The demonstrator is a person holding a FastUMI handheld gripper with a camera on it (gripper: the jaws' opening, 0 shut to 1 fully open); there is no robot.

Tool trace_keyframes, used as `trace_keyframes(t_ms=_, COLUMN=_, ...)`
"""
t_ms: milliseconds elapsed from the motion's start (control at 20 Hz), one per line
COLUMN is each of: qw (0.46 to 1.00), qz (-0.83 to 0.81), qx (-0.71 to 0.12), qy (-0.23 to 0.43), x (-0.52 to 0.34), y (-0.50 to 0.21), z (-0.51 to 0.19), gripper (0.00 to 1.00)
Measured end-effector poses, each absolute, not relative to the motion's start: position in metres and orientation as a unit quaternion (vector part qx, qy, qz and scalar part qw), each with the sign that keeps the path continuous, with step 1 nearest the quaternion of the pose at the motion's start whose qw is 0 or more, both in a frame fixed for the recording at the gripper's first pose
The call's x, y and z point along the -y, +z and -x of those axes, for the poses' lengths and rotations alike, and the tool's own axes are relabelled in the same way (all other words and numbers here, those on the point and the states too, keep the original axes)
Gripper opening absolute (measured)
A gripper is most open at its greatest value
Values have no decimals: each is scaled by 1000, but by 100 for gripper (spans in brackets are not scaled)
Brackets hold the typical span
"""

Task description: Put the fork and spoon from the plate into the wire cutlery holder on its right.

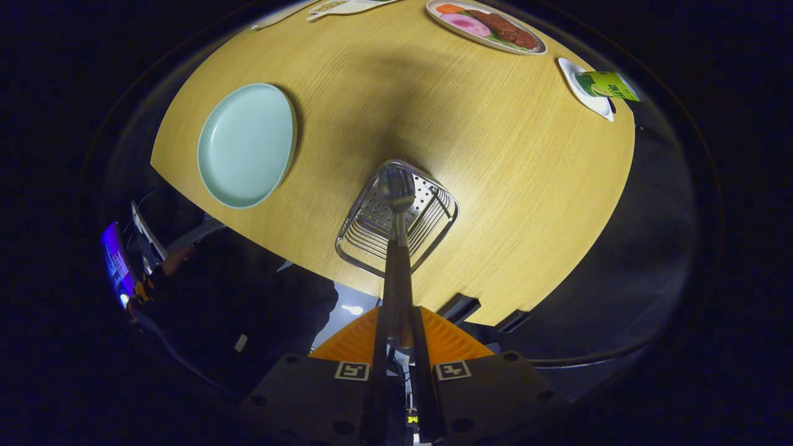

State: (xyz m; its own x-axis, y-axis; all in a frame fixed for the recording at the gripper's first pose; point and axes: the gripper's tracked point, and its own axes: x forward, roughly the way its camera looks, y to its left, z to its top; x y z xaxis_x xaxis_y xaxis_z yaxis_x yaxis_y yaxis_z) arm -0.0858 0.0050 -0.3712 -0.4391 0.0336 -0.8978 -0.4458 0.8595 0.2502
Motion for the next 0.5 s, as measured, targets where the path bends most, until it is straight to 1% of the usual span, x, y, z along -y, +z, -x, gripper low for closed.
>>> trace_keyframes(t_ms=200, qw=577, qz=94, qx=-777, qy=233, x=-9, y=-369, z=74, gripper=29)
trace_keyframes(t_ms=250, qw=598, qz=82, qx=-763, qy=232, x=-10, y=-367, z=72, gripper=38)
trace_keyframes(t_ms=300, qw=620, qz=64, qx=-747, qy=231, x=-13, y=-365, z=69, gripper=46)
trace_keyframes(t_ms=350, qw=640, qz=43, qx=-733, qy=227, x=-14, y=-365, z=73, gripper=71)
trace_keyframes(t_ms=400, qw=659, qz=20, qx=-719, qy=221, x=-16, y=-365, z=72, gripper=87)
trace_keyframes(t_ms=450, qw=679, qz=3, qx=-704, qy=208, x=-15, y=-360, z=68, gripper=100)
trace_keyframes(t_ms=500, qw=700, qz=-14, qx=-687, qy=195, x=-12, y=-356, z=64, gripper=100)
